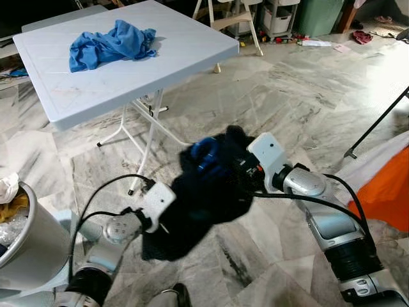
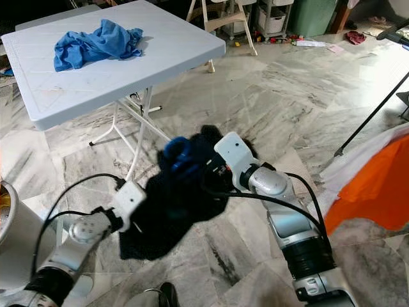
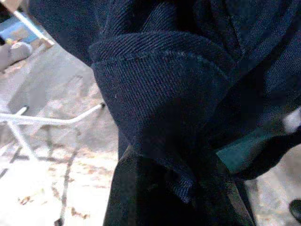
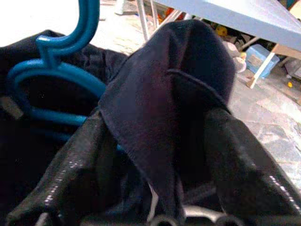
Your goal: Hang hanger
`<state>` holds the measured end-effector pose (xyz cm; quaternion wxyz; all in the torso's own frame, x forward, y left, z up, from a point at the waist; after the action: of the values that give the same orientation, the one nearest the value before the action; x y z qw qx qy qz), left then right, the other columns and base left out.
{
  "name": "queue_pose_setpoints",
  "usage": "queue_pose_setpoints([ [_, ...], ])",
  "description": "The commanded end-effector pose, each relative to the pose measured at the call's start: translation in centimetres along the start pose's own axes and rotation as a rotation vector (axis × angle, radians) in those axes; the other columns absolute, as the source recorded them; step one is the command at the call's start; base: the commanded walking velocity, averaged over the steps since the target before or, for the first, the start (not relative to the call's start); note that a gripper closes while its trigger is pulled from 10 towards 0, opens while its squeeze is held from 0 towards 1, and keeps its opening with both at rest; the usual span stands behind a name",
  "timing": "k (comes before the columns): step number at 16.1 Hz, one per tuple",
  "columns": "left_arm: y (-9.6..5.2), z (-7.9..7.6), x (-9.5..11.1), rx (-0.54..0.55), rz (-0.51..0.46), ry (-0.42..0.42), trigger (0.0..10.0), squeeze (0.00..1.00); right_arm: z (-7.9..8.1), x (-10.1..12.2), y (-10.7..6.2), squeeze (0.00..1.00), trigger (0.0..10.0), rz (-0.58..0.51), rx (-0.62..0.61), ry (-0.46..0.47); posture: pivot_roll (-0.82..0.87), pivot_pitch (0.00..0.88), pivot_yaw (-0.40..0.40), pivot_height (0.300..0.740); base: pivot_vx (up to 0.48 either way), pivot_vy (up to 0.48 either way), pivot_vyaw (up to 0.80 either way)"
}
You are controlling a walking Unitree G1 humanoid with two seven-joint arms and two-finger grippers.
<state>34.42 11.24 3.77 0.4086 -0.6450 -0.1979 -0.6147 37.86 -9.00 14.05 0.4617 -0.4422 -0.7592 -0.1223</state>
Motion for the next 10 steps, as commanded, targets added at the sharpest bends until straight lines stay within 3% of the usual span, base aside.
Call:
queue_pose_setpoints([
  [1,-0.3,0.7,0.3,0.042,-0.026,-0.005,0.0,0.0,-0.3,0.4,0.0,1.0,10.0,-0.018,-0.008,-0.006,-0.17,0.084,0.069,0.74,0.0,0.0,0.0],
  [5,-0.2,1.4,1.9,0.088,-0.109,-0.012,0.0,0.0,-0.8,-0.2,0.1,1.0,10.0,0.006,-0.029,-0.018,-0.17,0.083,0.069,0.74,0.0,0.0,0.0],
  [10,-1.1,3.4,2.2,0.129,-0.116,-0.009,0.0,0.0,-1.4,0.0,-0.1,1.0,10.0,-0.005,-0.038,-0.022,-0.17,0.08,0.071,0.74,0.0,0.0,0.0],
])
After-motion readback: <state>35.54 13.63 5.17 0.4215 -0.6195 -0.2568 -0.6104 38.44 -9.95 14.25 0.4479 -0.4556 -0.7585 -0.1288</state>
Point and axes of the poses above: a point about 5 cm out from each wrist's last joint towards the gripper, its own y axis pointing out of the wrist towards the gripper, its own x axis along the axis of the wrist's last joint, z = x × y, the point moved 6 cm from there along y, pointing out of the wrist towards the gripper, and after that the axes turned 13 degrees about -y, right-handed, at the moved point
